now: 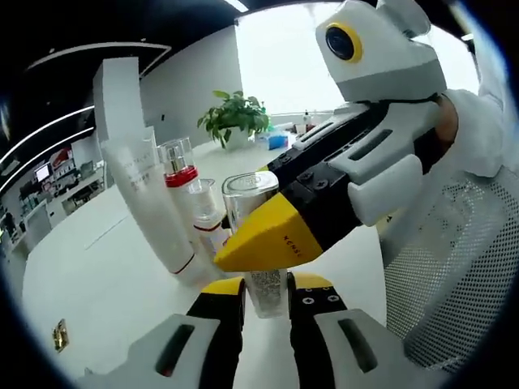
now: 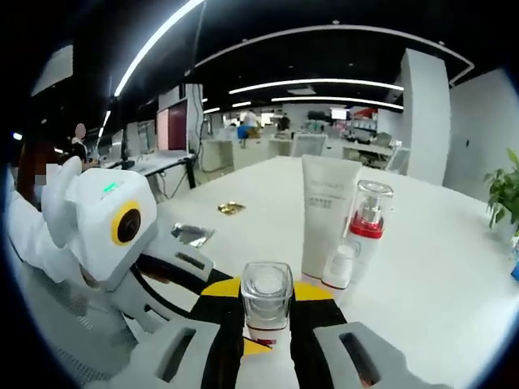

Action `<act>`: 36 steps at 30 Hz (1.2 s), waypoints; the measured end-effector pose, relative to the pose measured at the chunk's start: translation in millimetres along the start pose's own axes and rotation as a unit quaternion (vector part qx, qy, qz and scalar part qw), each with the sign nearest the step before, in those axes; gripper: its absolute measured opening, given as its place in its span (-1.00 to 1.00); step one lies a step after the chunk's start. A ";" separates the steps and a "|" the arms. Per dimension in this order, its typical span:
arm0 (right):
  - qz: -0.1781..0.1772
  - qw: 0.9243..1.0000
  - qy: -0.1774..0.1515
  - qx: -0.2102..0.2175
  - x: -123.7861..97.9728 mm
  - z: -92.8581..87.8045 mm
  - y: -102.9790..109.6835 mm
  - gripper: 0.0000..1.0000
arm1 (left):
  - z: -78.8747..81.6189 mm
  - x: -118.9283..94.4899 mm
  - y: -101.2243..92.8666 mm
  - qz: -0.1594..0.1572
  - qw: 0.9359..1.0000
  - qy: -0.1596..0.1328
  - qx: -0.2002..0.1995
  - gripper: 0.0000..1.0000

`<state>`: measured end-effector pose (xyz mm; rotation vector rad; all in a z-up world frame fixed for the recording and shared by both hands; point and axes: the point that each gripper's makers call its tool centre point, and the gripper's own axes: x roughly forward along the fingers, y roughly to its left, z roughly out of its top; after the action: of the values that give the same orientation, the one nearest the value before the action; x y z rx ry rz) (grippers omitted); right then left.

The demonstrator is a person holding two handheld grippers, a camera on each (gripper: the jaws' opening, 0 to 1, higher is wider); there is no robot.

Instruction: Arrange the skincare products in the storage area until every visible bottle or jar stands upright without overlapping.

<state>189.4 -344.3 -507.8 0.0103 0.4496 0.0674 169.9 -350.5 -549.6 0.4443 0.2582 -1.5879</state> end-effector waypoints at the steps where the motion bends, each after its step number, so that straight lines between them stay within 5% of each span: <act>1: 0.001 1.000 0.002 -0.001 0.4 -1.0 0.3 -0.75 | -1.5 0.0 0.8 0.002 1.000 0.004 -0.002 -0.63; 21: 0.012 0.999 0.049 -0.019 5.1 -21.8 3.6 -0.73 | -22.3 5.3 -2.7 -0.016 0.999 0.045 -0.011 -0.66; 36: 0.016 0.998 0.047 -0.024 5.1 -21.8 6.0 -0.72 | -22.0 7.8 -2.5 -0.015 0.999 0.043 0.001 -0.59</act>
<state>184.1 -338.0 -529.5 -0.0323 0.5422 0.1107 170.0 -347.9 -573.0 0.5125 0.3308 -1.6008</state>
